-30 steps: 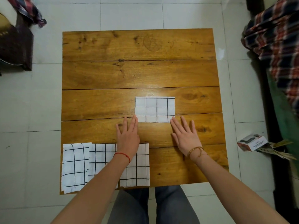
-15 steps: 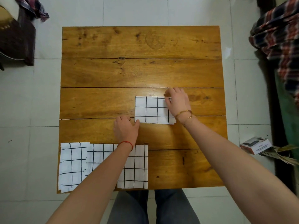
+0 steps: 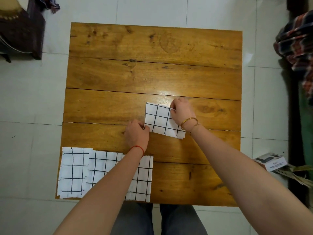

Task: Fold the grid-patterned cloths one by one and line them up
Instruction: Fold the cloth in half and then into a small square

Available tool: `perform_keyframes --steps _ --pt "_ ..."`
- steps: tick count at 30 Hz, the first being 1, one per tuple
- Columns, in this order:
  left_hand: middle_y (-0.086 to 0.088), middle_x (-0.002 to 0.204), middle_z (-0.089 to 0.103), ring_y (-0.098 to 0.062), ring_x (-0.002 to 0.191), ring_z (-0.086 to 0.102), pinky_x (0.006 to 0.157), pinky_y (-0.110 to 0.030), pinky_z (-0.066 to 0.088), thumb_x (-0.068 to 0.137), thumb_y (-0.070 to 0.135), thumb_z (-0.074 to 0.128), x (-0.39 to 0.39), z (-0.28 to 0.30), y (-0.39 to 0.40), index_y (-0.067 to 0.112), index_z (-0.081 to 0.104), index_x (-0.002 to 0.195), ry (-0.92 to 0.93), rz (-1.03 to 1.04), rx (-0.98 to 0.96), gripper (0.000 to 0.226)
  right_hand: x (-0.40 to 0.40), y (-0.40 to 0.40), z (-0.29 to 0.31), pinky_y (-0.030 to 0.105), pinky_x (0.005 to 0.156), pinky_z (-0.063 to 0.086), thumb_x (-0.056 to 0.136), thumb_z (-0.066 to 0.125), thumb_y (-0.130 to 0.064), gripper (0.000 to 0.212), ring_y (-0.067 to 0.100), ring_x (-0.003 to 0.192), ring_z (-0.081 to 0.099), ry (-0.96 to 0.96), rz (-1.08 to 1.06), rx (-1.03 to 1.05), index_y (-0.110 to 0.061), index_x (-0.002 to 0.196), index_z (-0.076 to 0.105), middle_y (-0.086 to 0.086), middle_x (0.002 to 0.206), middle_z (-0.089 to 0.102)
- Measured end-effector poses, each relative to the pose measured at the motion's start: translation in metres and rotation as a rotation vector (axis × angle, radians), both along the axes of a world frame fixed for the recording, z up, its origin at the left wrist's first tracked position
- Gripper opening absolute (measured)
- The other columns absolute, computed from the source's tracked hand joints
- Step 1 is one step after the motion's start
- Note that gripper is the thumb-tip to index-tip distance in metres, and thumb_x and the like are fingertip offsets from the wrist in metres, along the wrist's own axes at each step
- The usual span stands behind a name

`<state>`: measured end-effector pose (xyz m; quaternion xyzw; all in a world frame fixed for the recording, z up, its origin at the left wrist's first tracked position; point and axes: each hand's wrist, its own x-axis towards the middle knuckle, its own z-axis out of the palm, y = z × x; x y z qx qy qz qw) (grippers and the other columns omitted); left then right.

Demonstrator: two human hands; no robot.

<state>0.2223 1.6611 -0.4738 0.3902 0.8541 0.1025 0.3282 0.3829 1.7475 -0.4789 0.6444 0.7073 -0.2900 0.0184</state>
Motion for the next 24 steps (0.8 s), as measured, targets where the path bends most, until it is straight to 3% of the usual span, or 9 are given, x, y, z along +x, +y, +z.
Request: perform_keyframes --steps 4,7,10,14,17,21,24 --pt "0.000 0.097 0.061 -0.005 0.071 0.055 0.059 -0.018 0.044 0.089 0.018 0.063 0.003 0.013 0.007 0.015 0.054 0.099 -0.255 0.195 0.097 0.014 0.007 -0.007 0.007 0.029 0.063 0.047 0.084 0.051 -0.007 0.006 0.019 0.074 0.054 0.264 -0.262 -0.080 -0.012 0.085 0.053 0.003 0.084 0.058" --pt "-0.004 0.106 0.063 -0.013 0.081 0.066 0.072 -0.027 0.058 0.088 0.016 0.065 0.001 0.020 0.010 0.019 0.049 0.110 -0.554 0.402 0.126 0.027 0.012 -0.019 0.016 0.020 0.055 0.037 0.086 0.053 -0.008 0.007 0.009 0.062 0.045 0.446 -0.483 -0.172 -0.015 0.085 0.053 -0.005 0.068 0.050" --pt "-0.003 0.107 0.063 -0.015 0.094 0.066 0.085 -0.032 0.058 0.088 0.015 0.068 0.002 0.024 0.005 0.022 0.049 0.115 -0.755 0.500 0.070 0.034 0.016 -0.035 0.021 0.018 0.055 0.036 0.087 0.055 -0.007 0.009 0.008 0.062 0.041 0.577 -0.676 -0.275 -0.016 0.088 0.053 -0.007 0.068 0.044" --pt "-0.001 0.099 0.064 -0.016 0.098 0.063 0.093 -0.038 0.055 0.090 0.022 0.066 0.004 0.023 -0.007 0.016 0.062 0.104 -0.734 0.335 -0.022 0.016 0.016 -0.059 0.032 0.015 0.053 0.036 0.089 0.055 -0.006 0.011 0.008 0.061 0.039 0.733 -0.851 -0.339 -0.016 0.088 0.052 -0.004 0.073 0.044" --pt "-0.005 0.098 0.069 -0.023 0.100 0.066 0.089 -0.038 0.056 0.090 0.016 0.064 0.007 0.027 -0.017 0.010 0.064 0.103 -0.760 0.314 -0.044 0.014 0.012 -0.079 0.043 0.013 0.056 0.040 0.090 0.055 -0.004 0.013 0.007 0.066 0.043 0.782 -0.935 -0.326 -0.012 0.099 0.056 -0.003 0.080 0.049" --pt "-0.003 0.104 0.070 -0.019 0.098 0.067 0.085 -0.038 0.057 0.091 0.008 0.060 0.006 0.032 -0.039 0.012 0.058 0.110 -0.743 0.218 -0.052 0.019 0.006 -0.108 0.049 0.003 0.050 0.042 0.089 0.054 0.001 0.026 0.003 0.071 0.051 0.798 -0.955 -0.295 -0.009 0.113 0.056 -0.007 0.083 0.055" --pt "-0.002 0.104 0.070 -0.017 0.094 0.067 0.081 -0.034 0.057 0.091 0.002 0.058 -0.001 0.036 -0.060 0.017 0.054 0.111 -0.735 0.189 -0.049 0.025 0.001 -0.133 0.045 0.012 0.053 0.042 0.090 0.054 -0.004 0.026 0.003 0.060 0.049 0.709 -0.872 -0.270 -0.013 0.115 0.056 -0.009 0.073 0.055"
